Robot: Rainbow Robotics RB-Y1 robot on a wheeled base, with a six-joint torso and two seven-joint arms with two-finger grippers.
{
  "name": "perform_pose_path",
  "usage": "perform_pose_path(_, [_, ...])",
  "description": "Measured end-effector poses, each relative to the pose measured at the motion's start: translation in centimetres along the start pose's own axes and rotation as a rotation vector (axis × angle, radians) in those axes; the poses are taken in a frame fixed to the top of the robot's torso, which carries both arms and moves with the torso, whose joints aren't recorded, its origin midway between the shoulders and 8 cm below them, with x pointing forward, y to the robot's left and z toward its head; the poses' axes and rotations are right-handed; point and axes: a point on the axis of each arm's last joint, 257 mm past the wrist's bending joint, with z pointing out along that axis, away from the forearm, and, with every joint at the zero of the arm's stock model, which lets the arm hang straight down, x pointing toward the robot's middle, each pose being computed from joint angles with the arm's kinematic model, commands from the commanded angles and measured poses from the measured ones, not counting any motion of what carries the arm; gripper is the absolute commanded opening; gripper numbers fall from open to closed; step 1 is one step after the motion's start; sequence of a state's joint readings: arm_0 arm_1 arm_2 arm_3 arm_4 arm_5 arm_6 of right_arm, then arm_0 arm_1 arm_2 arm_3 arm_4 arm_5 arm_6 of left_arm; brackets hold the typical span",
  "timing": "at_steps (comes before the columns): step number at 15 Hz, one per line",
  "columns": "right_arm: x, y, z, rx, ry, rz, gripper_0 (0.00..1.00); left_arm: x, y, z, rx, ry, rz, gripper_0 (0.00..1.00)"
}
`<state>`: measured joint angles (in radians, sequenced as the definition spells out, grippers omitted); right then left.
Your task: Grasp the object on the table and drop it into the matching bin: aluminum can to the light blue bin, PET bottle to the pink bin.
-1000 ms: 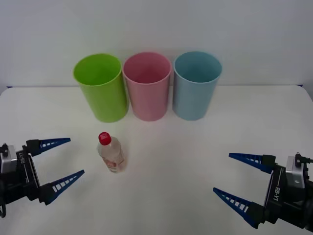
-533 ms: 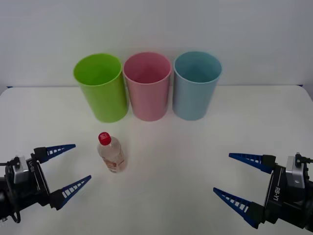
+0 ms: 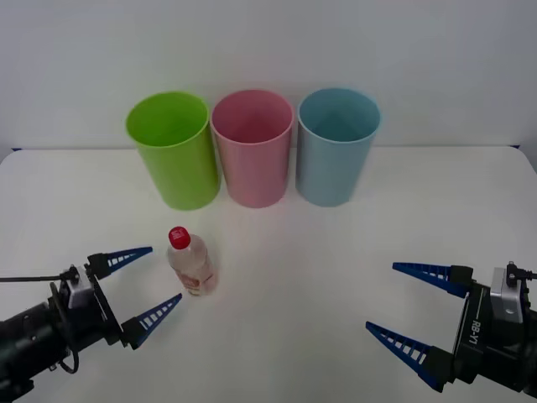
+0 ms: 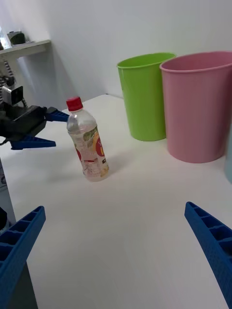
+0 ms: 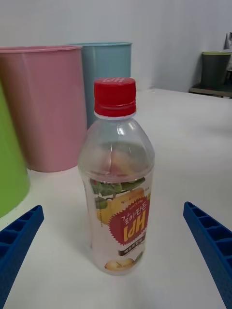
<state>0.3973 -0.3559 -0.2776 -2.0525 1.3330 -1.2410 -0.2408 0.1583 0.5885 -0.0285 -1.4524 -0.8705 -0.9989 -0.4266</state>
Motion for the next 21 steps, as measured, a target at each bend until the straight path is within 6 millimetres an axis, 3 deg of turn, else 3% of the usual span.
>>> perform_pose_path(8, [0.0,0.0,0.0,0.000,0.000,0.000,1.00,1.9,0.0,4.6,0.013,0.036,-0.033,1.00])
perform_pose_path(14, [0.0,0.0,0.0,0.000,0.000,0.000,1.00,1.5,-0.5,6.7,0.046,0.017,-0.063,1.00])
perform_pose_path(16, [0.0,0.0,0.0,0.000,0.000,0.000,1.00,1.5,-0.6,6.7,0.050,0.018,-0.070,0.60])
perform_pose_path(17, [0.0,0.0,0.0,0.000,0.000,0.000,1.00,1.5,-0.6,6.8,0.051,0.018,-0.069,0.57])
perform_pose_path(19, [0.0,0.0,0.0,0.000,0.000,0.000,1.00,1.3,-0.5,6.9,0.050,0.014,-0.068,0.39])
perform_pose_path(21, [0.0,0.0,0.0,0.000,0.000,0.000,1.00,1.0,-0.2,6.9,0.046,0.008,-0.068,0.30])
